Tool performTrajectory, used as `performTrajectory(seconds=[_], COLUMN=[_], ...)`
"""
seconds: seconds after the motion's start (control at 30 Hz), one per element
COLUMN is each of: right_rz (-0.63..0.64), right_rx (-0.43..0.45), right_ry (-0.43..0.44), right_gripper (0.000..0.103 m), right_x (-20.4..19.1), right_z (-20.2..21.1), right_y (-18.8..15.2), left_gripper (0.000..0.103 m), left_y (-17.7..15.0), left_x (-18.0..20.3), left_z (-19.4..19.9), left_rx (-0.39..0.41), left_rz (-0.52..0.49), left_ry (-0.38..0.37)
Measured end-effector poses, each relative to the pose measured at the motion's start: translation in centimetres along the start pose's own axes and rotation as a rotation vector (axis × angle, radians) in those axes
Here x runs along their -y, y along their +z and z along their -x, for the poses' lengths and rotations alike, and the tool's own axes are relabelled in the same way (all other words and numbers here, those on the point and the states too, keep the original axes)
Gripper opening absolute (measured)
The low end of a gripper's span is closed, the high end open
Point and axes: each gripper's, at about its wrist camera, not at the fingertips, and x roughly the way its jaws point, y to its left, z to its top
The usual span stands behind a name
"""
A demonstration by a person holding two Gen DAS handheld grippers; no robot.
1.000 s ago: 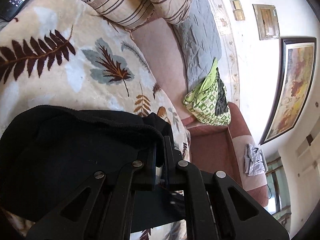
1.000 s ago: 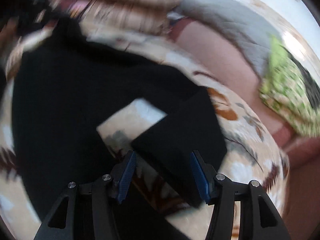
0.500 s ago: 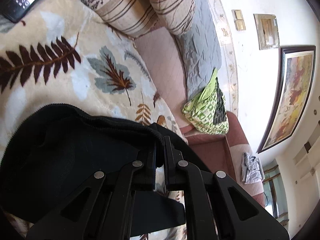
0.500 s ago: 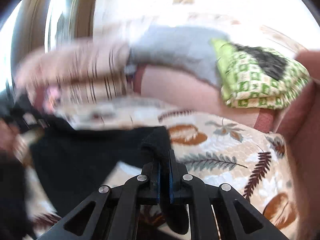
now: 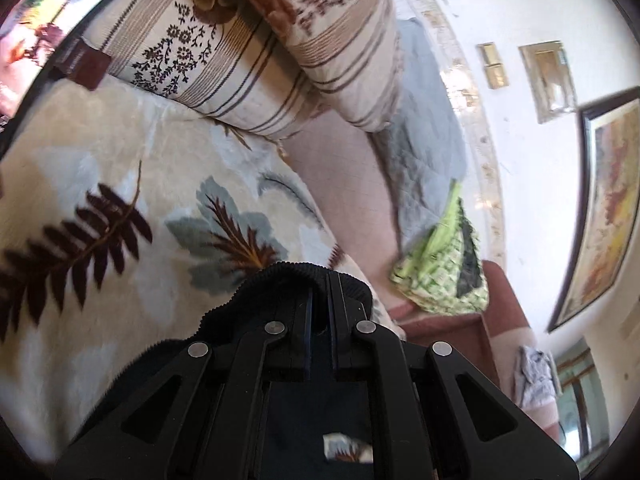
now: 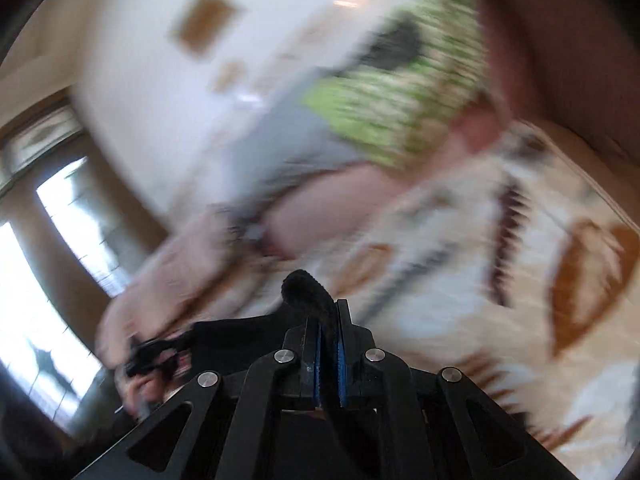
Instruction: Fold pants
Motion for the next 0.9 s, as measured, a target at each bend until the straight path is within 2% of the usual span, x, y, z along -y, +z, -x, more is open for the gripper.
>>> performTrajectory(seconds=[0.1, 0.2, 0.3, 0.33, 0.4, 0.47, 0.5, 0.6, 0.67, 0.7, 0.73, 0.83, 0.87, 0.9], right_rz=[-0.03, 0.041, 0.111, 0.121, 0.144, 0.174, 0.192, 0.25, 0.302, 0.326, 0.351, 0.366, 0.349, 0.332], right_rx=[-0.037, -0.03, -0.044, -0.039, -0.018, 0.008, 0.019, 0.029, 0.001, -0.028, -0.057, -0.196, -0.238, -0.263], right_ry=[-0.114, -0.223, -0.41, -0.443, -0.518, -0.555, -0.56, -0.503, -0.439, -0.409, -0.38, -0.292, -0.299, -0.332], right_gripper=[0.005, 0.006, 0.011, 0.012, 0.012, 0.012, 0.012, 0.012, 0.012, 0.012, 0.012, 0.012, 0.012, 0.012], right_x=[2.4, 2.5, 2.3, 2.4, 2.3, 2.4, 2.2, 0.8, -0.4, -0.8, -1.3, -1.4, -1.0, -0.5], right_z=[-2.9, -5.2, -7.1, -7.4, -7.2, -6.4, -6.1, -5.5, -5.5, -5.9, -6.2, -7.9, -8.5, -9.0], right_y=[0.9, 1.5, 1.9, 2.1, 2.3, 2.5, 2.6, 2.5, 1.9, 1.5, 1.0, -0.7, -1.2, -1.4], left_gripper=[0.005, 0.005, 0.005, 0.005, 0.005, 0.005, 0.005, 0.007, 0.023, 0.025, 0.025, 0.025, 0.025, 0.025], left_y=[0.5, 1.0, 1.5, 1.7, 2.1, 2.2, 2.3, 2.8, 2.8, 2.7, 2.5, 1.6, 1.0, 0.4], left_x=[-1.2, -2.8, -4.4, -4.9, -6.1, -6.9, -6.8, -6.2, -5.8, -5.6, -5.4, -3.8, -3.0, -2.3], left_z=[-2.1, -3.7, -4.6, -4.7, -5.0, -4.4, -3.8, -1.7, -0.8, -0.8, -1.2, -4.2, -5.8, -6.9], left_rx=[0.001, -0.002, -0.025, -0.029, -0.054, -0.029, -0.001, 0.112, 0.154, 0.151, 0.131, -0.031, -0.11, -0.161], left_rz=[0.024, 0.043, 0.097, 0.113, 0.164, 0.202, 0.201, 0.168, 0.157, 0.156, 0.151, 0.089, 0.048, 0.003], left_ry=[0.044, 0.104, 0.157, 0.171, 0.17, 0.154, 0.152, 0.143, 0.129, 0.111, 0.083, -0.009, -0.034, -0.015])
